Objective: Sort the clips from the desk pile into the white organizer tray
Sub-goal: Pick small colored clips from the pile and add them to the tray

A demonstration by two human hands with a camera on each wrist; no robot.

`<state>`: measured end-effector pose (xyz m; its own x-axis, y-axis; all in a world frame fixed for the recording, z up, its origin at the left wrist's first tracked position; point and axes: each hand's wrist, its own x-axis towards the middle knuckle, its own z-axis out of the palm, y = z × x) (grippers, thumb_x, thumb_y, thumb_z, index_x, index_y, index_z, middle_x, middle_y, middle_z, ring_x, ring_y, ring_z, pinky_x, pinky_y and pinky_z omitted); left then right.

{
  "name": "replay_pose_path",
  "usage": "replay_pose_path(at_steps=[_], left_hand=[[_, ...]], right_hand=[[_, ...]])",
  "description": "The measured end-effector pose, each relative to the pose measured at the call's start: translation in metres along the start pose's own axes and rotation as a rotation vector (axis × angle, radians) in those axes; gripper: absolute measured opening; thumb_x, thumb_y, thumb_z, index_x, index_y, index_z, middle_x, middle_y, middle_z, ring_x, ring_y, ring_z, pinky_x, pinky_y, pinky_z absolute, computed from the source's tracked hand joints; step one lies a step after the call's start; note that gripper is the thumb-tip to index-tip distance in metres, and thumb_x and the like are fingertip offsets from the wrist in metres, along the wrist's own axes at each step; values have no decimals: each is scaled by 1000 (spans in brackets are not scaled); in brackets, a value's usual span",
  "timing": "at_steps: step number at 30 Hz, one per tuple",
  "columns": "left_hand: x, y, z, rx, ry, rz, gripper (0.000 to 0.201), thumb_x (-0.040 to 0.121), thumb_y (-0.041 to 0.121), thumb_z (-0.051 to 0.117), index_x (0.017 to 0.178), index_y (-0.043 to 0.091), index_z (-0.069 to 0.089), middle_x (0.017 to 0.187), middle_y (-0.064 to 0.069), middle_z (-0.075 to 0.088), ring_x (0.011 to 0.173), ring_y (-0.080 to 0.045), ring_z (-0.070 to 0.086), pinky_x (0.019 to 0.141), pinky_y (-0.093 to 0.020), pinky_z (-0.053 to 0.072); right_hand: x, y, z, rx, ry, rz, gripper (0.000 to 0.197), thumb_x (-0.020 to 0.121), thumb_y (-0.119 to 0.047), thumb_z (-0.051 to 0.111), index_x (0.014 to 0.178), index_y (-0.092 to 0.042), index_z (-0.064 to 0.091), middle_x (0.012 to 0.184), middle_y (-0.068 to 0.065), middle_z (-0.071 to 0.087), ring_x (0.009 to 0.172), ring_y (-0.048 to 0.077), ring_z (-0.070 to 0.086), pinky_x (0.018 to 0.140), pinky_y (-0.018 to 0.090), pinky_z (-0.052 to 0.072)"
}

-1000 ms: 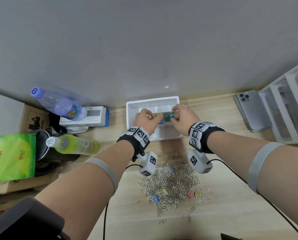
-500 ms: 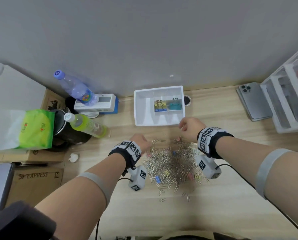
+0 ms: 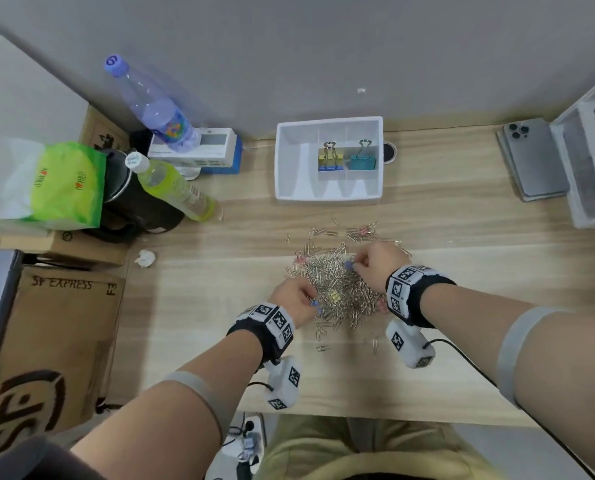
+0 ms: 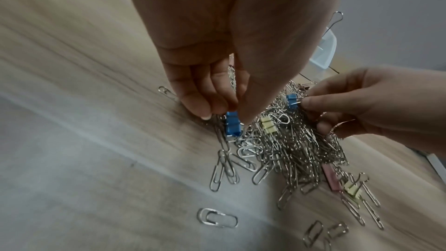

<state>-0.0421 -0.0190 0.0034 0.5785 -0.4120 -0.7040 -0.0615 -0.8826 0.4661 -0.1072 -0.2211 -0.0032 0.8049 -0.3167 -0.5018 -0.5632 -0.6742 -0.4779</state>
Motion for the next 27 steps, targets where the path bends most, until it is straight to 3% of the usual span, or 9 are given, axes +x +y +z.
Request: replay_pose_path(at_steps=[2, 5, 7, 10, 15, 18, 21, 25, 27], left_hand=[[-2, -1, 2, -4, -7, 21, 18, 77, 18, 75, 87, 27, 63, 69, 3, 64, 60, -13, 58, 58, -25, 51], [-3, 1, 4, 16, 4, 40, 19, 78, 14, 72, 79, 30, 62, 64, 8, 59, 58, -11, 56, 56, -22, 48], [-3, 2, 3, 13, 10, 49, 19, 79, 12, 70, 73, 30, 64, 64, 11, 61, 63, -10, 59, 59, -20, 48], [-2, 4, 3, 23, -5, 64, 13, 83, 14, 67, 76, 24, 70, 67, 12, 64, 63, -3, 61, 57, -15, 48], [-4, 5, 1, 34, -10, 76, 4, 83, 17, 70, 85, 19, 72, 66, 10, 65, 60, -5, 62, 54, -18, 48], [-1, 4, 3, 38, -14, 80, 7, 81, 16, 72, 87, 19, 75, 64, 11, 62, 56, -3, 57, 50, -15, 42], [1, 4, 6, 56, -24, 82, 7, 82, 15, 71, 84, 17, 76, 63, 11, 60, 55, -4, 51, 49, -16, 41], [1, 9, 6, 23, -45, 73, 7, 83, 16, 68, 78, 17, 73, 67, 8, 61, 61, -7, 54, 55, -19, 45], [-1, 13, 2, -25, -51, 53, 11, 83, 16, 65, 73, 17, 69, 71, 4, 63, 66, -10, 57, 59, -21, 46]], right_hand=[[-5, 1, 2, 51, -4, 23, 19, 91, -27, 58, 81, -19, 71, 72, -21, 56, 63, 10, 57, 62, 23, 43], [-6, 5, 5, 305, -45, 118, 22, 88, -20, 56, 68, -17, 64, 63, -2, 61, 55, 17, 53, 53, 23, 40], [-8, 5, 2, 529, -94, 217, 22, 88, -14, 52, 68, -14, 60, 63, 7, 55, 49, 19, 45, 46, 24, 35], [-12, 5, -5, 714, -151, 340, 23, 92, -13, 47, 72, -8, 57, 58, 7, 54, 38, 15, 44, 38, 21, 32], [-18, 8, -7, 869, -165, 417, 19, 92, -14, 47, 79, -5, 57, 66, 8, 65, 46, 18, 59, 45, 23, 40], [-22, 14, -7, 857, -178, 421, 13, 85, -12, 56, 76, -4, 60, 64, 10, 66, 52, 21, 61, 52, 28, 42], [-27, 20, -7, 942, -184, 461, 10, 86, -9, 58, 77, -4, 57, 63, 13, 63, 51, 21, 60, 49, 26, 45], [-35, 29, -11, 1119, -181, 508, 9, 88, 1, 50, 81, 1, 55, 71, 19, 59, 54, 23, 61, 51, 28, 48], [-36, 35, -14, 1178, -200, 519, 19, 85, 8, 37, 79, 2, 54, 73, 19, 55, 55, 24, 56, 49, 28, 43]])
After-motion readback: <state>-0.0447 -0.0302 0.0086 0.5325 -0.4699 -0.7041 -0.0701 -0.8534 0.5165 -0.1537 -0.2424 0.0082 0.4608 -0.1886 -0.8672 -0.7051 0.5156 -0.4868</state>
